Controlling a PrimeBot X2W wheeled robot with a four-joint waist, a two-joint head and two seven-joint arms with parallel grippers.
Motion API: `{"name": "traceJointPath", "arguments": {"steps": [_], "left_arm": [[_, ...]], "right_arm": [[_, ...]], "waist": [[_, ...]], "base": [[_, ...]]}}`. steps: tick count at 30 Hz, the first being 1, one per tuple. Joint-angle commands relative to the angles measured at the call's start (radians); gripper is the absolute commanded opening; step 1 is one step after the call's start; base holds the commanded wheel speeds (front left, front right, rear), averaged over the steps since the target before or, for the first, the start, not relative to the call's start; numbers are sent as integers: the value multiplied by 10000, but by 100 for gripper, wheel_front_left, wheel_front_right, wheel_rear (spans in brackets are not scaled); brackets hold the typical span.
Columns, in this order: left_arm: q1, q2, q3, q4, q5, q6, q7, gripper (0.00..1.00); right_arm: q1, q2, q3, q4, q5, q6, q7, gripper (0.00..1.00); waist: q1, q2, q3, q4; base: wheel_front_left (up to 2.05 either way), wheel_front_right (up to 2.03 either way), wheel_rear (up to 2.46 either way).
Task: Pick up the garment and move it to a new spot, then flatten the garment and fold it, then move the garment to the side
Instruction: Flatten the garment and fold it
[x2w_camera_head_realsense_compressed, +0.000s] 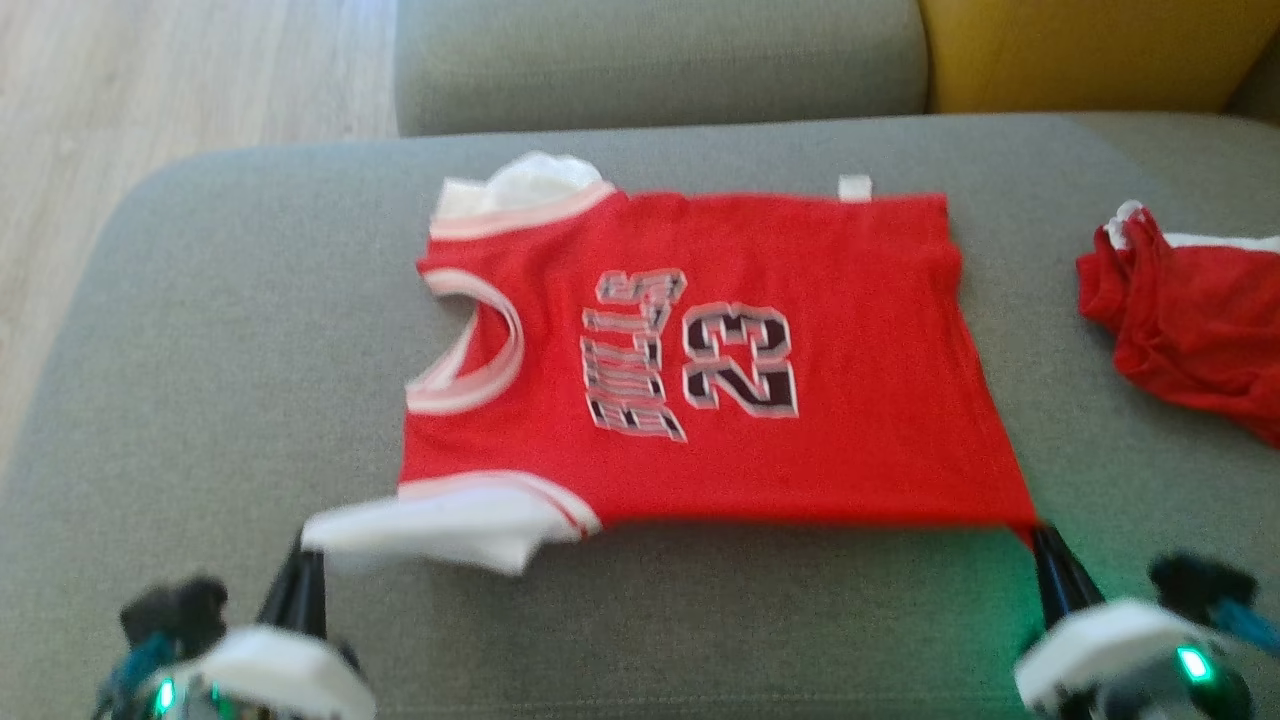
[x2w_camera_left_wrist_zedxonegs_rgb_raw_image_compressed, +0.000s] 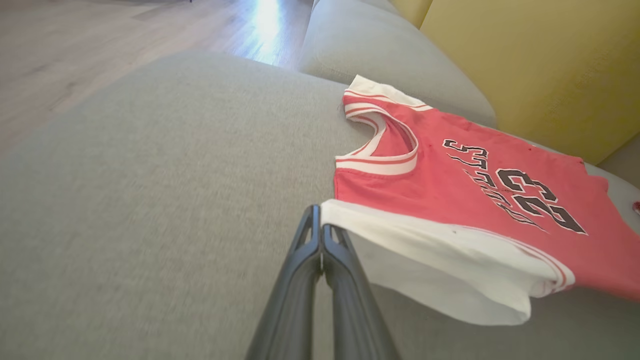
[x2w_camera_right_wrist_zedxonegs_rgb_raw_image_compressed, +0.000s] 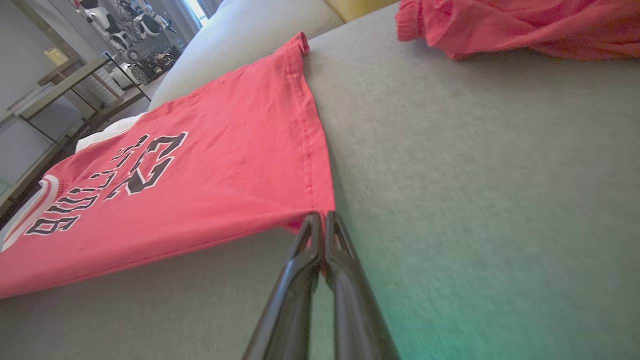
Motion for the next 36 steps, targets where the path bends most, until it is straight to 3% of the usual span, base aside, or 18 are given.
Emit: {"name": "traceJointPath", "arguments": {"steps": [1,9,15,24,36], "left_arm": [[227,308,474,-1003,5,310,309,0],[2293,473,531,-4014,53,1278,1670,0],[2310,535,472,-4434,-60,1381,2183,0],[65,933,68,-3982,-365,761,3405,0],[-3435,1017,-177,-1484,-656,-159,3632,0]], "right_arm": [[489,-40,-231,-1031,-243,37,394,0],[3175,775,-1774,-5347,-1386,37,2795,0],[3430,870,-1902,-6513,-1550,37,3605,0],[1911,879,-1612,-6443,-1745,37,3873,0],[-583,538,-1182,-4817,-1973,37,3729,0]], "waist": [[0,0,-207,7],[0,0,-286,-60],[0,0,-141,-129],[0,0,907,-93],[0,0,2383,-229]], "base": [[0,0,0],[0,0,0],[0,0,0],[0,0,0],[0,0,0]]}}
